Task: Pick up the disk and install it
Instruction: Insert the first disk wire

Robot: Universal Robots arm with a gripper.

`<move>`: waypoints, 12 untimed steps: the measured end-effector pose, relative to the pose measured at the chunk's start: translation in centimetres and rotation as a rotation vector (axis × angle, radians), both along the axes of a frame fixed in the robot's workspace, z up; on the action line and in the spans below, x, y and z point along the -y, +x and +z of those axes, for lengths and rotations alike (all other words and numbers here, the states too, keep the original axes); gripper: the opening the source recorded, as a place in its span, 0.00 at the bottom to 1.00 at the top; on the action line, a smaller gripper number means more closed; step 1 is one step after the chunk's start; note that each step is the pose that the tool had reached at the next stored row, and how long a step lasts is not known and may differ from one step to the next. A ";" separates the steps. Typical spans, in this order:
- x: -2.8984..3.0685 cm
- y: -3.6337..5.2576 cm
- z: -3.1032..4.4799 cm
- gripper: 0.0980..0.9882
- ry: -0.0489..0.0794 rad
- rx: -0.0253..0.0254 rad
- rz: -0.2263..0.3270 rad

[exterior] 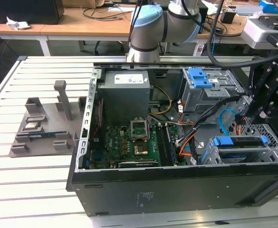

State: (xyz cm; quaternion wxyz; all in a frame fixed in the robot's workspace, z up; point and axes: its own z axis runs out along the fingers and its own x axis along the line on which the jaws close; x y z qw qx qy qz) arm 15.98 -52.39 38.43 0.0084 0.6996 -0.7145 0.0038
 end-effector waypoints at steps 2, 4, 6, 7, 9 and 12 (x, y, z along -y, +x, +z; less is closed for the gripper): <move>-1.17 0.98 -0.41 0.23 -0.001 -0.0012 0.000; -2.83 1.55 -1.18 0.23 -0.001 -0.0020 0.000; -3.83 1.87 -1.57 0.23 -0.002 -0.0022 0.000; -4.13 2.13 -1.83 0.23 -0.004 -0.0025 0.000; -4.14 2.32 -2.18 0.23 -0.004 -0.0025 0.000; -4.14 2.44 -2.77 0.23 -0.015 -0.0025 -0.001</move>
